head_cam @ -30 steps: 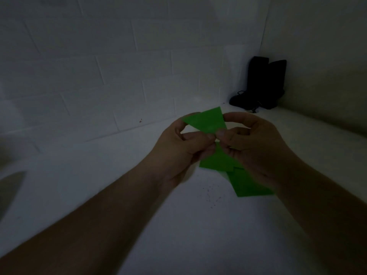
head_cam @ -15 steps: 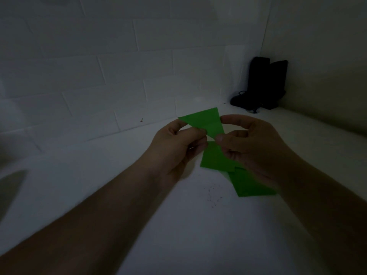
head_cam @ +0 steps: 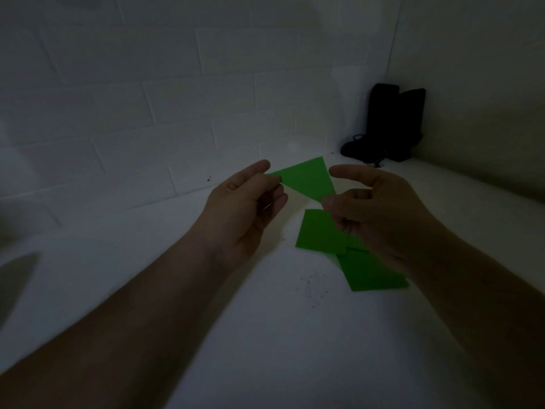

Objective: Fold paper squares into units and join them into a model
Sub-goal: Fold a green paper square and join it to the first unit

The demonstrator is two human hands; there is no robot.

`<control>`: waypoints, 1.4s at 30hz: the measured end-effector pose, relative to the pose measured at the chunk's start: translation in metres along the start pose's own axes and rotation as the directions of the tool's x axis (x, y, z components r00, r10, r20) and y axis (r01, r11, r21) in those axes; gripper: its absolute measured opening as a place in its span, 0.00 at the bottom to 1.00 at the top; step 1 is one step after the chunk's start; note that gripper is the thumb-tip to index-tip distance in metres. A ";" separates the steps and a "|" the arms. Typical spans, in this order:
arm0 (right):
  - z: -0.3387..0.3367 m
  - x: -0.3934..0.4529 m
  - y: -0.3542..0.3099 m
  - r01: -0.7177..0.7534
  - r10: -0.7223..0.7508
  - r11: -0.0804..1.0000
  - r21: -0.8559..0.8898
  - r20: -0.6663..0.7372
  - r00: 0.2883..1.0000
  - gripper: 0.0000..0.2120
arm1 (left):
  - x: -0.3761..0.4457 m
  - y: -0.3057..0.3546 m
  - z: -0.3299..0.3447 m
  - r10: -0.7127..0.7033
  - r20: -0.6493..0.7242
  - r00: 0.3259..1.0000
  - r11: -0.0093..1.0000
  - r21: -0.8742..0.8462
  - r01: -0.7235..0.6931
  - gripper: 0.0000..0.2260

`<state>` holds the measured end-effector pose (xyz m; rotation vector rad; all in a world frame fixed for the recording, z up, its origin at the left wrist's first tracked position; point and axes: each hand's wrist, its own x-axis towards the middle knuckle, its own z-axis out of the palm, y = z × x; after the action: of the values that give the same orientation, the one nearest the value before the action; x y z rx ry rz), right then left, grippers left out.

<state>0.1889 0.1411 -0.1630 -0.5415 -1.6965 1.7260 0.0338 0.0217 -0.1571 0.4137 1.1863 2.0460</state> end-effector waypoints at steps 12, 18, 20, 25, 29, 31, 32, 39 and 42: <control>-0.004 0.003 0.002 0.013 -0.013 1.000 -0.012 0.008 1.000 0.23 | 0.002 -0.001 -0.002 0.063 -0.021 0.998 0.994 0.093 -0.061 0.09; 0.000 0.003 0.003 -0.005 0.005 0.999 -0.033 -0.006 1.000 0.24 | -0.004 -0.011 0.004 -0.016 0.196 0.980 0.978 0.209 -0.026 0.13; 0.001 0.003 0.004 0.008 -0.008 0.998 -0.064 -0.001 1.000 0.25 | -0.007 -0.017 0.006 0.034 0.255 0.966 0.960 0.261 -0.102 0.12; 0.010 -0.002 0.000 0.035 -0.036 0.985 -0.166 -0.003 0.999 0.26 | -0.007 -0.020 0.006 0.123 0.242 0.962 0.934 0.298 -0.195 0.14; 0.014 -0.007 -0.001 0.045 -0.048 0.974 -0.224 -0.007 0.999 0.29 | -0.008 -0.020 0.007 0.111 0.254 0.961 0.937 0.296 -0.186 0.18; 0.014 -0.007 -0.002 0.036 -0.047 0.975 -0.219 -0.043 0.998 0.29 | -0.009 -0.020 0.007 0.111 0.251 0.962 0.938 0.293 -0.185 0.20; 0.014 -0.006 -0.002 0.030 -0.042 0.978 -0.206 -0.055 0.998 0.29 | -0.009 -0.020 0.008 0.114 0.250 0.961 0.939 0.288 -0.187 0.21; 0.009 -0.004 -0.004 -0.017 0.014 0.993 -0.120 -0.032 0.999 0.31 | -0.008 -0.015 0.006 0.122 0.263 0.957 0.949 0.252 -0.190 0.20; 0.007 -0.001 -0.001 -0.016 0.013 0.996 -0.092 -0.035 0.999 0.32 | -0.008 -0.015 0.006 0.112 0.255 0.961 0.950 0.255 -0.179 0.20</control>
<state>0.1852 0.1355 -0.1615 -0.6236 -1.7589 1.6450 0.0490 0.0241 -0.1658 0.8815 1.3269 1.8906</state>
